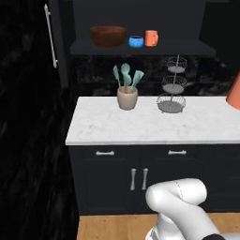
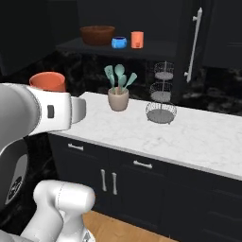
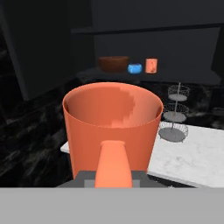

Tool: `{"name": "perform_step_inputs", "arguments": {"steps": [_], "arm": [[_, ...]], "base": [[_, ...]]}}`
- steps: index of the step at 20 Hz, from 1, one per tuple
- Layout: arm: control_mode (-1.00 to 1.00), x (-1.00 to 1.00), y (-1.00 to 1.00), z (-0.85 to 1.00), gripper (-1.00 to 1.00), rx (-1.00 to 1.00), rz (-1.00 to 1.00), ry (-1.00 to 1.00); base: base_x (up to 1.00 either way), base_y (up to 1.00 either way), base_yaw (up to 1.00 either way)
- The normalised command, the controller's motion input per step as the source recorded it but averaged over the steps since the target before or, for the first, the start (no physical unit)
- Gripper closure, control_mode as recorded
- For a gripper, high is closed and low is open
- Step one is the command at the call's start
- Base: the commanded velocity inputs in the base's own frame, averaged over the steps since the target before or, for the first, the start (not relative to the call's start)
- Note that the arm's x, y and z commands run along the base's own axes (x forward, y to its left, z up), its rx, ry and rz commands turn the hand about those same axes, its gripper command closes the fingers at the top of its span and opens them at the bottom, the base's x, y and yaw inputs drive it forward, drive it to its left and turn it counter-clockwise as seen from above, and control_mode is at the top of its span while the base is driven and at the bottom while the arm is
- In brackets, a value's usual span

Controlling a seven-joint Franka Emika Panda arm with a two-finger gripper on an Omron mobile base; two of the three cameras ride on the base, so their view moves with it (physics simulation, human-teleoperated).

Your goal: Gather all objects into one cabinet and sort the glasses and bowls to opposite sides.

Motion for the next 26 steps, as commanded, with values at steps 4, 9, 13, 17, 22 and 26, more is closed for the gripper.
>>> {"name": "perform_step_inputs", "arguments": {"steps": [4,9,13,17,22,26], "arm": [[1.0,0.0,0.0,0.0,1.0,0.0,0.0,0.0],[1.0,0.0,0.0,0.0,1.0,0.0,0.0,0.0],[1.0,0.0,0.0,0.0,1.0,0.0,0.0,0.0],[1.0,0.0,0.0,0.0,1.0,0.0,0.0,0.0],[1.0,0.0,0.0,0.0,1.0,0.0,0.0,0.0],[1.0,0.0,0.0,0.0,1.0,0.0,0.0,0.0]], "base": [[0.53,0.48,-0.19],[0.58,0.2,-0.21],[0.41,0.0,-0.18],[0.57,0.02,-0.16],[0.54,0.12,-0.15],[0.46,0.14,-0.15]]}}
